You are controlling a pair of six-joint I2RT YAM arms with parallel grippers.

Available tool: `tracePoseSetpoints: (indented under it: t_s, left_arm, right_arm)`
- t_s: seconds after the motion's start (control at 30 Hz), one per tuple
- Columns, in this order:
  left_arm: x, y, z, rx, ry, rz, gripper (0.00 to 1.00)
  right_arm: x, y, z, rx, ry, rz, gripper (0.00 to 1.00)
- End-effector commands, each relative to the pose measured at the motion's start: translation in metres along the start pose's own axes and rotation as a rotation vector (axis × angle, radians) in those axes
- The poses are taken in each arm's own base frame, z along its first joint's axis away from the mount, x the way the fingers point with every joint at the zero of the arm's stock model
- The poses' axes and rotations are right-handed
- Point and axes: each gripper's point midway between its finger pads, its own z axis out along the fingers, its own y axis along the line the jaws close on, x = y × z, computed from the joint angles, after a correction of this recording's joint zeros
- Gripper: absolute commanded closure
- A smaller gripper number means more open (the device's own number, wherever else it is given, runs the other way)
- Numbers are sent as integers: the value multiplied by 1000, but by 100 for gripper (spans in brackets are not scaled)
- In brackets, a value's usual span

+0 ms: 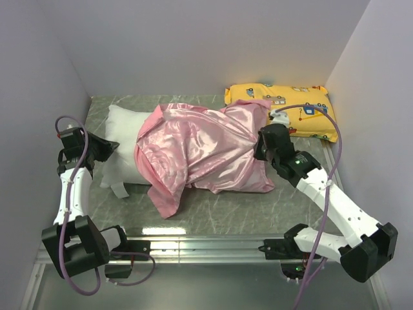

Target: Remove the pillowcase from the pillow

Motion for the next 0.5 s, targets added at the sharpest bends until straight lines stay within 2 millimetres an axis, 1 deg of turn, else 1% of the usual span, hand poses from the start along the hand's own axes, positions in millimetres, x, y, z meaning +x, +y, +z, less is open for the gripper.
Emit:
tracePoseSetpoints:
  t_s: [0.0, 0.03, 0.1, 0.13, 0.2, 0.23, 0.33, 0.37, 0.4, 0.47]
  left_arm:
    - [-51, -3, 2, -13, -218, 72, 99]
    - [-42, -2, 4, -12, -200, 82, 100]
    - [-36, -2, 6, -18, -196, 89, 99]
    - [-29, 0, 8, -17, -182, 88, 100]
    - [-25, 0, 10, -13, -171, 89, 99]
    - [-21, 1, 11, -11, -161, 85, 100]
    - [-14, -1, 13, -6, -149, 87, 99]
    - [-13, -1, 14, -5, -148, 85, 100]
    - [-13, -3, 14, -2, -148, 86, 99]
    - [-13, -5, 15, -3, -144, 83, 99]
  right_arm:
    - [5, 6, -1, 40, -28, -109, 80]
    - [8, 13, -4, 35, -32, -129, 63]
    - [16, 27, -8, 8, -26, -152, 47]
    - [25, 37, -13, -20, -14, -174, 36]
    - [33, 41, -20, -32, -5, -168, 29]
    - [48, 46, -21, -57, 15, -185, 24]
    - [80, 58, -25, -135, 61, -171, 20]
    - [87, 59, -22, -134, 72, -155, 20]
    - [96, 59, -15, -121, 89, -161, 20]
    - [114, 52, -1, -68, 129, -181, 21]
